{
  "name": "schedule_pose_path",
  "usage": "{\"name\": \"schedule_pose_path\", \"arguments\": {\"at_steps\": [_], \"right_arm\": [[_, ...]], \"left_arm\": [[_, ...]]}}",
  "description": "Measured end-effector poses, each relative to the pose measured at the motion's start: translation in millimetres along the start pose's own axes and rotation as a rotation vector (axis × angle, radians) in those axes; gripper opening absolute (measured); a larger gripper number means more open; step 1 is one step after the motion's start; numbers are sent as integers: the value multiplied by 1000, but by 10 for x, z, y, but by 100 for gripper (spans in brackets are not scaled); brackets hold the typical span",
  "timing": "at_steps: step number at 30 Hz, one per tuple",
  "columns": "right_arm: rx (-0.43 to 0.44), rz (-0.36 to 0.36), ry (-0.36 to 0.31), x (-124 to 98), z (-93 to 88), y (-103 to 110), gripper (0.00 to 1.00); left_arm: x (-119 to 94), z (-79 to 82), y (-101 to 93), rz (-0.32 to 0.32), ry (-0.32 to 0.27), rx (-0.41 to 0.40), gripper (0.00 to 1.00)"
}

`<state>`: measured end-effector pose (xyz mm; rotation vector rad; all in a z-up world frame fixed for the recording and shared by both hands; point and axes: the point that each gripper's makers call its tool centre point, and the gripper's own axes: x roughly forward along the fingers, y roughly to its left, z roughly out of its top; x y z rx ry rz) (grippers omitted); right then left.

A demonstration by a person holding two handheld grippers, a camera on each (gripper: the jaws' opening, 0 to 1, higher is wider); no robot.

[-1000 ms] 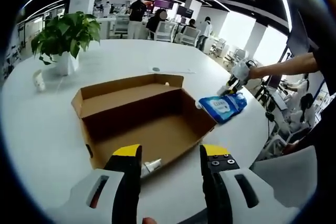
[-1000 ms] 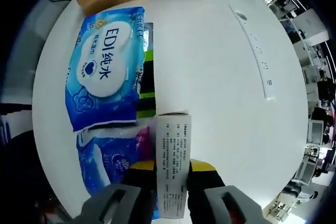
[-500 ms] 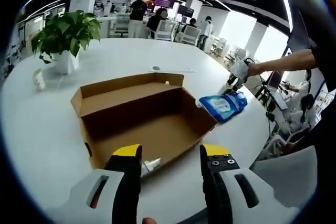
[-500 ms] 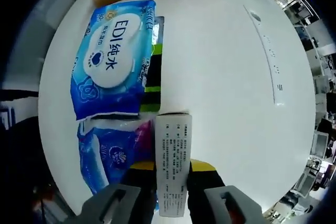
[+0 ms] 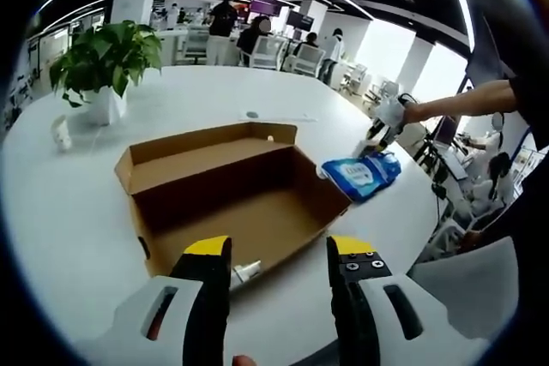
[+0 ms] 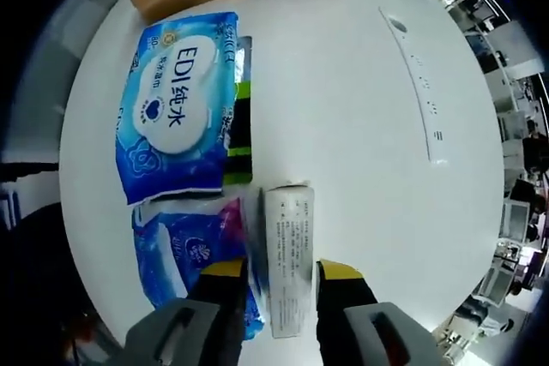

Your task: Operate the shoe box by opening the lid, removing the specified soft item, and placing it in the target area until the item is outside and the box remains undamaged.

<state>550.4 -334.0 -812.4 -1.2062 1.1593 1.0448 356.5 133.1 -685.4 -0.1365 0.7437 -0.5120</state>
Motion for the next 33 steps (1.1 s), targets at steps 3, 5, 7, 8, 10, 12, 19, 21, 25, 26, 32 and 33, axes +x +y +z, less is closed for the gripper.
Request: {"name": "schedule_pose_path", "arguments": {"at_steps": [3, 5, 7, 8, 10, 12, 19, 21, 25, 26, 32, 33], "right_arm": [[12, -22, -2, -76, 6, 12, 31], [46, -40, -14, -176, 30, 42, 31], [74, -53, -28, -246, 57, 68, 31], [82, -59, -31, -272, 58, 75, 31], [132, -44, -29, -335, 53, 162, 31], [138, -57, -38, -375, 59, 192, 32], [221, -75, -56, -477, 37, 308, 32], [295, -72, -82, -510, 62, 345, 31], [408, -95, -141, -615, 159, 382, 31], [449, -111, -166, -656, 199, 382, 31], [614, -172, -325, -858, 506, 411, 31], [643, -181, -361, -900, 586, 430, 31]], "left_arm": [[-17, 0, -10, -7, -5, 3, 45], [-31, -5, -14, -13, -9, 3, 45], [-44, -17, -14, -19, -11, 5, 45], [-49, -21, -14, -22, -12, 5, 45], [-69, -29, -15, -29, -17, 6, 45], [-89, -34, -22, -38, -22, 5, 45], [-178, -42, 8, -57, -43, -3, 45], [-207, -43, 11, -62, -52, -9, 45], [-259, -72, 16, -71, -57, -13, 45], [-280, -77, 20, -74, -59, -12, 45], [-393, -102, 47, -81, -74, -16, 45], [-414, -108, 54, -82, -77, -17, 45]]}}
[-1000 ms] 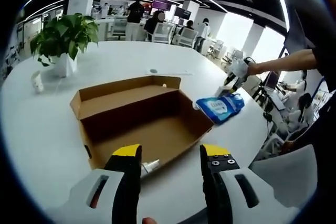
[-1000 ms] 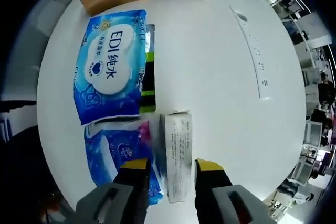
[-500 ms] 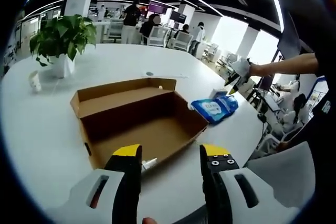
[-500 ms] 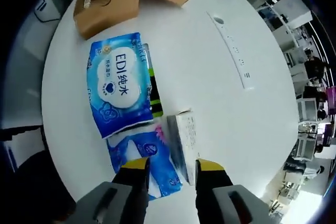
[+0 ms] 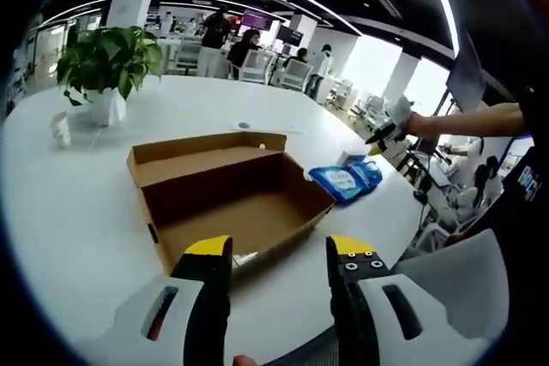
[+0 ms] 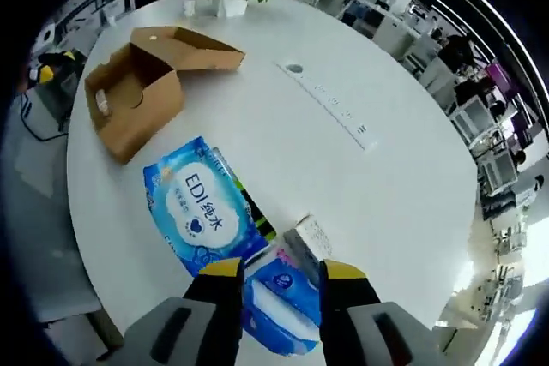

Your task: Operate the shoe box by opening the lid, removing the specified soft item, and placing it in the target area until the item is outside and the box remains undamaged.

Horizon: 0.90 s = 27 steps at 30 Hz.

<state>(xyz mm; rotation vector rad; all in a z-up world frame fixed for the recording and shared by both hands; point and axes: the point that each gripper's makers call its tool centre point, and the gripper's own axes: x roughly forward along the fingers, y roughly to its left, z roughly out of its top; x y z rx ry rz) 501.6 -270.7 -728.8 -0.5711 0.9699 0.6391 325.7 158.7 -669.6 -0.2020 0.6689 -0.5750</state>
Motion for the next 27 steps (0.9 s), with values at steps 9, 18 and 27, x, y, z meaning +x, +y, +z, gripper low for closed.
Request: {"name": "schedule_pose_path", "arguments": {"at_steps": [9, 18, 27], "right_arm": [[147, 30, -250, -95, 594, 582, 32], [221, 106, -355, -75, 943, 1247, 34], [190, 157, -440, -75, 1237, 1824, 37]], "left_arm": [[-136, -4, 50, -4, -16, -2, 44], [-223, -44, 231, -1, -9, 5, 44], [-216, -41, 318, -21, 18, 33, 44]]}}
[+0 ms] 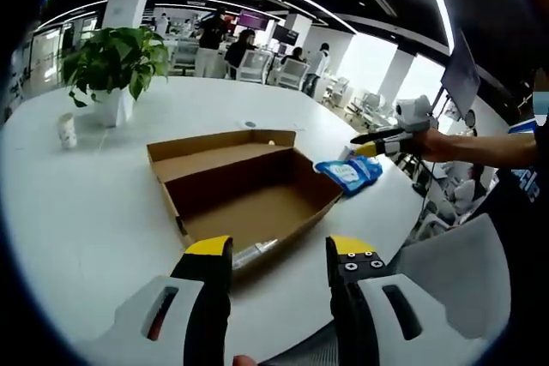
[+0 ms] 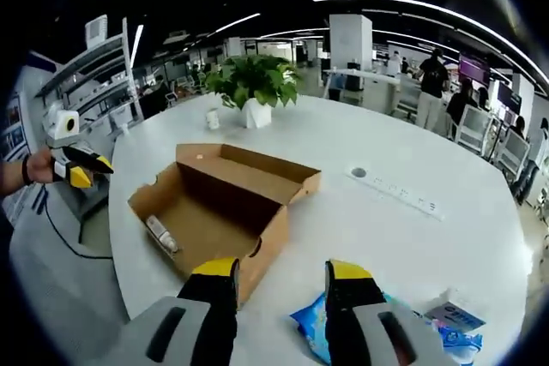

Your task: Operate the shoe box by opening the lid, removing the specified soft item, and placing it in the target area until the item is outside and the box remains undamaged.

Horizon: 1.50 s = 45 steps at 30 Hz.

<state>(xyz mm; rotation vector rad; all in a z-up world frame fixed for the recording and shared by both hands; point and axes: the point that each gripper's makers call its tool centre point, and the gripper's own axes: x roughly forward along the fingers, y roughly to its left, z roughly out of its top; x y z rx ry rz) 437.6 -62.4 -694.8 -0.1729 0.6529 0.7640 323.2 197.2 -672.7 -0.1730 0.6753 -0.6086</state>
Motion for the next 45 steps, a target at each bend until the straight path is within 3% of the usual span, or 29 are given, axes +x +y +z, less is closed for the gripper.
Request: {"name": "schedule_pose_path", "arguments": {"at_steps": [5, 11, 22, 26, 31, 36, 42, 45], "right_arm": [[-17, 43, -27, 72, -34, 342, 39], [8, 63, -36, 102, -159, 556, 39], [49, 49, -46, 27, -246, 537, 39], [50, 45, -60, -38, -221, 538, 39], [58, 39, -62, -98, -265, 580, 39], [72, 46, -68, -167, -338, 654, 40], [81, 41, -68, -258, -407, 728, 40], [82, 37, -72, -286, -429, 742, 40]], "left_arm": [[41, 26, 40, -16, 19, 24, 44], [98, 77, 69, -30, 35, 49, 44], [265, 148, 92, -64, 92, 124, 45], [351, 277, 137, -74, 110, 169, 44], [518, 198, 203, -100, 224, 267, 44], [694, 141, 234, -150, 291, 307, 46], [850, -46, 329, -180, 434, 451, 46], [928, -155, 298, -229, 495, 496, 48]]}}
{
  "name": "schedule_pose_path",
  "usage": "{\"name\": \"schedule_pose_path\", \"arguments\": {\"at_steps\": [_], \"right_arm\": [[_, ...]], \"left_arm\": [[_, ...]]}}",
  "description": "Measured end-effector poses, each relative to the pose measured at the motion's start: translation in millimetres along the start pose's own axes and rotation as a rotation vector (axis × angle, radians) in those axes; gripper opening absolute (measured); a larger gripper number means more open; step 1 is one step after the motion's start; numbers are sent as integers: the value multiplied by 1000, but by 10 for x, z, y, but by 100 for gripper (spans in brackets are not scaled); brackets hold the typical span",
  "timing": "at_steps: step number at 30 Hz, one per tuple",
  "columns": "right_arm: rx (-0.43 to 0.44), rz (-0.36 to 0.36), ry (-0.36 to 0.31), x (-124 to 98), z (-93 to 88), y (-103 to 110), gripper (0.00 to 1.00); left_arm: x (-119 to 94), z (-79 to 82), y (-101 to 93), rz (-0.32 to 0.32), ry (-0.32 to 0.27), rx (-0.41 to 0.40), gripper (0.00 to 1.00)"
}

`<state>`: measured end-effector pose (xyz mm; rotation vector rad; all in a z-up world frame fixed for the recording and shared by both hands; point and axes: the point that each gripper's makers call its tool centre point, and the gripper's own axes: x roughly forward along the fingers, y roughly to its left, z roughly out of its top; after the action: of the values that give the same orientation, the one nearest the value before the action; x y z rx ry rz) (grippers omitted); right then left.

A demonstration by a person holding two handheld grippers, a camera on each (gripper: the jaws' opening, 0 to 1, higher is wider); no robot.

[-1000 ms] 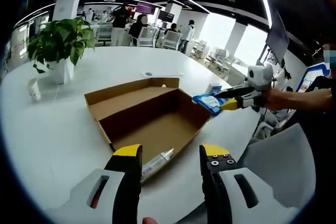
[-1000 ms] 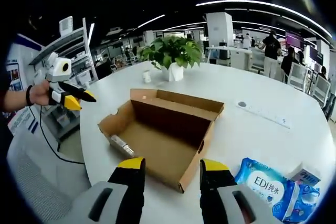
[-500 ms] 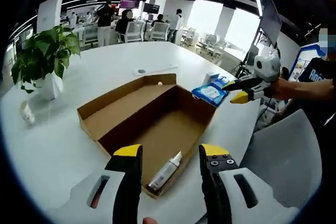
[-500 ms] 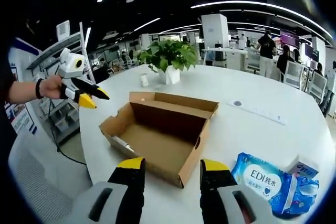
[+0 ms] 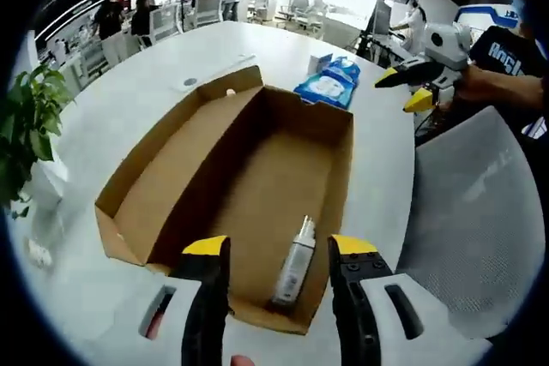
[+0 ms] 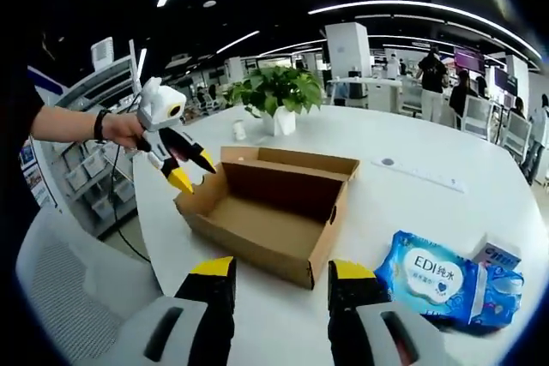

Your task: Operate the shoe box by opening the lid, removing the specified soft item, and placing it in the target area until the item is outside and the box remains undamaged.

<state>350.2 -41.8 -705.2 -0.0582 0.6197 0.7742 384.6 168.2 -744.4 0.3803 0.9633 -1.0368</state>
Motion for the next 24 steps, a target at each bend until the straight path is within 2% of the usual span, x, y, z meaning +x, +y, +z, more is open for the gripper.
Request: {"name": "schedule_pose_path", "arguments": {"at_steps": [7, 16, 22, 24], "right_arm": [[-21, -2, 21, -84, -128, 71, 40], [-8, -39, 31, -187, -253, 51, 40], [16, -70, 30, -281, -305, -26, 40], [21, -78, 28, -291, -310, -49, 40]], "left_arm": [[242, -104, 23, -34, 106, 98, 48], [469, -238, 20, -97, 191, 189, 49], [602, -349, 62, -128, 225, 191, 50], [636, -412, 74, -123, 248, 217, 50]]}}
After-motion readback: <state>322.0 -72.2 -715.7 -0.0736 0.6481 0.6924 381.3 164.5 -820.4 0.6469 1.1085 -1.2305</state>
